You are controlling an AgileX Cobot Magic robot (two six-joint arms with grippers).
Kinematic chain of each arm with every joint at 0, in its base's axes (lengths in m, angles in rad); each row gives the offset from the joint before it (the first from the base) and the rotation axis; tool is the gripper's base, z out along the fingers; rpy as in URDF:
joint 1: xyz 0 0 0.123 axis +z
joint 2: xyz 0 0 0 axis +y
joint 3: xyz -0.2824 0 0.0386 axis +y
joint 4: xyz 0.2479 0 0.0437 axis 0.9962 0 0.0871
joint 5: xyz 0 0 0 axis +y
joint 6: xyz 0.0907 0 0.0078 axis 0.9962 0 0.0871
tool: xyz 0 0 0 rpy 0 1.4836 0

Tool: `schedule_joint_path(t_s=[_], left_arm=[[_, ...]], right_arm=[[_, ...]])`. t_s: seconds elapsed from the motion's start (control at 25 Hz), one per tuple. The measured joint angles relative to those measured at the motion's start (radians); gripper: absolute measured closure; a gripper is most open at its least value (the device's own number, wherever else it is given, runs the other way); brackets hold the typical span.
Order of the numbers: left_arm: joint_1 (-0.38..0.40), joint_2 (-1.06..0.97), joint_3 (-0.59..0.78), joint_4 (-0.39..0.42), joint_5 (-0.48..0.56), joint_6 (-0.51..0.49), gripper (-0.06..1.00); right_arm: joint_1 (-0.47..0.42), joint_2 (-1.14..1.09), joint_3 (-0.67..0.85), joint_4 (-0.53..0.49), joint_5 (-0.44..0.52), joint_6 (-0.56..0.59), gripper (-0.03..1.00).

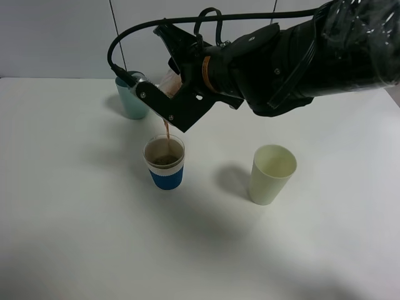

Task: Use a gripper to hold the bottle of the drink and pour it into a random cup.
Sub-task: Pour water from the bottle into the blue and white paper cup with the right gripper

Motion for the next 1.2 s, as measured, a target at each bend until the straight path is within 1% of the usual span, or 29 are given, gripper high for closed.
schedule_joint_path(t_s=[0.28,0.52,1.2], left_arm=[[0.0,0.0,0.0,0.0,0.0,0.0,0.02],[0.0,0.0,0.0,0.0,0.0,0.0,0.02],[0.0,0.0,0.0,0.0,0.0,0.0,0.02]], right_arm=[[0.004,0.0,0.0,0.0,0.002,-0.011,0.61],[0.008,0.0,0.0,0.0,0.025,-0.011,0.61],[0.009,0.0,0.0,0.0,0.028,-0.011,0.61]])
